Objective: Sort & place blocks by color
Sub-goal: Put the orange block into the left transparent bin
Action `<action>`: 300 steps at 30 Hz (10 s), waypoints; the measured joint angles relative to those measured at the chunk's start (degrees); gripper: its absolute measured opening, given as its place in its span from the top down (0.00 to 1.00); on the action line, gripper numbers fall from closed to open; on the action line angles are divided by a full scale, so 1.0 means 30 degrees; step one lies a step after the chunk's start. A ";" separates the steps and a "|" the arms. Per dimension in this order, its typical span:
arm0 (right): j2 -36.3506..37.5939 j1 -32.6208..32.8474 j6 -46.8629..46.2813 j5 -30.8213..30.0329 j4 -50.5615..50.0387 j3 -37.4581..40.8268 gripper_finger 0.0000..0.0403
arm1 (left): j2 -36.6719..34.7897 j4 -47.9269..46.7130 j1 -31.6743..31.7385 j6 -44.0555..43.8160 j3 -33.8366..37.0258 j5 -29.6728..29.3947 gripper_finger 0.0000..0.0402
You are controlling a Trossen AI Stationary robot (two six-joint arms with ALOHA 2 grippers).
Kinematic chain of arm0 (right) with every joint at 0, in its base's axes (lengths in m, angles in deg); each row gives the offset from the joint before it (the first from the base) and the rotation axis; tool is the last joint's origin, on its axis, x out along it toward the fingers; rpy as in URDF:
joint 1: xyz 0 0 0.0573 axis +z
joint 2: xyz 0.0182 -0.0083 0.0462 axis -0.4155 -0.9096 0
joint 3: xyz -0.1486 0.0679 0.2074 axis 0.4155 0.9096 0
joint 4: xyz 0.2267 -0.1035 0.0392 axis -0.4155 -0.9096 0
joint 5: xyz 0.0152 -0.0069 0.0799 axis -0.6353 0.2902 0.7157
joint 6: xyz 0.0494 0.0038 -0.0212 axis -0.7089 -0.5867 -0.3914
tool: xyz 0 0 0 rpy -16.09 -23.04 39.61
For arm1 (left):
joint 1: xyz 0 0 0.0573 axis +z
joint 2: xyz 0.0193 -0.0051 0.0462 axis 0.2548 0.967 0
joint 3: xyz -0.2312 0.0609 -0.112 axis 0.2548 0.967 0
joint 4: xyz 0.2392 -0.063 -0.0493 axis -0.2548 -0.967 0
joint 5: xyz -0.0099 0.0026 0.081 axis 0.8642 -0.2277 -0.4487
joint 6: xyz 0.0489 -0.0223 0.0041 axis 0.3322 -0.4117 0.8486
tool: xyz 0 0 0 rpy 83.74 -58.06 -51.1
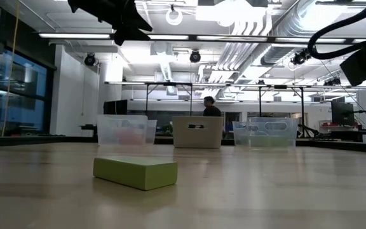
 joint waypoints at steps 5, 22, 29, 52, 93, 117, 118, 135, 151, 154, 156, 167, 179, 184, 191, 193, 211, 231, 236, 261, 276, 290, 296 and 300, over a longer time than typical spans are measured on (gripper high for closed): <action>0.0087 -0.0491 0.0069 0.0018 0.0015 -0.0007 0.47 | 0.0000 0.0000 0.0000 0.0000 0.0000 0.0000 0.55; 0.0131 -0.0633 0.0393 0.0979 0.0025 -0.0043 0.72 | 0.0000 -0.0002 0.0005 0.0007 0.0000 0.0000 0.55; 0.0147 -0.0697 0.0372 0.1013 0.0087 -0.0051 0.73 | 0.0000 -0.0007 0.0000 0.0007 0.0000 0.0007 0.55; 0.5238 -0.8011 0.1115 -0.2681 0.6359 -0.0029 0.73 | 0.0000 -0.0007 0.0015 0.0641 0.0000 0.0015 0.55; 0.5158 -1.6839 1.3717 -0.0908 1.8045 -0.4989 0.73 | 0.0520 0.2713 -0.3178 -0.1514 0.0000 0.5151 0.55; 0.4672 -1.6817 1.4222 0.2157 1.5338 -0.5056 0.73 | 0.3708 0.6965 -0.5049 -0.3504 0.0015 0.5028 0.55; 0.4564 -1.6817 1.4214 0.2171 1.5367 -0.5056 0.73 | 0.3708 0.6961 -0.5042 -0.3504 0.0015 0.5038 0.55; 0.4342 -1.6903 1.4156 0.1637 1.5287 -0.5049 0.73 | 0.3745 0.6115 -0.4906 -0.2904 0.0007 0.6078 0.55; 0.3921 -1.6311 1.3576 0.1687 1.5696 -0.5020 0.73 | 0.3745 0.6623 -0.4887 -0.3009 0.0000 0.6114 0.55; 0.3808 -1.6294 1.3551 0.1552 1.6045 -0.5020 0.73 | 0.3730 0.6517 -0.4964 -0.3016 0.0000 0.6069 0.55; 0.3803 -1.6307 1.3559 0.1544 1.6161 -0.5020 0.73 | 0.3730 0.6495 -0.5036 -0.3016 -0.0023 0.6062 0.55; 0.3825 -1.6329 1.3499 0.1136 1.6719 -0.5020 0.73 | 0.3723 0.5697 -0.4726 -0.3020 -0.0022 0.6147 0.55; 0.3825 -1.6336 1.3063 0.0993 1.6335 -0.5020 0.73 | 0.3723 0.5712 -0.5013 -0.3000 -0.0022 0.6142 0.55; 0.3825 -1.6329 1.3063 0.0967 1.6454 -0.5020 0.73 | 0.3723 0.5721 -0.5302 -0.2375 -0.0015 0.5651 0.55; 0.3825 -1.6321 1.3056 0.0940 1.6532 -0.5020 0.73 | 0.3723 0.5741 -0.5311 -0.2371 -0.0015 0.5493 0.61; 0.3825 -1.6329 1.2850 0.0964 1.6570 -0.5020 0.73 | 0.3723 0.5760 -0.5311 -0.2368 -0.0015 0.5473 0.64; 0.3854 -1.6307 1.2698 0.0801 1.6598 -0.5020 0.64 | 0.3723 0.6266 -0.5304 -0.2361 0.0007 0.5652 0.82; 0.4656 -1.7037 1.2458 -0.0080 1.5878 -0.5034 0.40 | 0.3723 0.6033 -0.4258 -0.2361 0.0007 0.5625 0.83; 0.5505 -1.7605 1.2219 -0.0521 1.5192 -0.5034 0.40 | 0.3723 0.5640 -0.3098 -0.1346 0.0007 0.5276 0.83; 0.5909 -1.7742 1.1999 -0.1522 1.4308 -0.5042 0.40 | 0.6760 -0.5910 0.1317 0.5144 -0.0007 -0.4379 0.82; 0.5909 -1.7742 1.1562 -0.1523 1.4004 -0.5040 0.40 | 0.9272 -0.9876 0.1165 0.4473 -0.0007 -0.4444 0.82; 0.5909 -1.7742 1.1570 -0.1523 1.3880 -0.5042 0.40 | 1.1054 -0.9828 0.1134 0.4459 -0.0007 -0.4522 0.81; 0.5909 -1.7742 1.1570 -0.1523 1.3880 -0.5042 0.40 | 1.1089 -0.9799 0.1035 0.4466 -0.0007 -0.4913 0.81; 0.5909 -1.7742 1.1570 -0.1523 1.3880 -0.5042 0.40 | 1.1089 -0.9625 0.0881 0.4136 -0.0007 -0.4954 0.77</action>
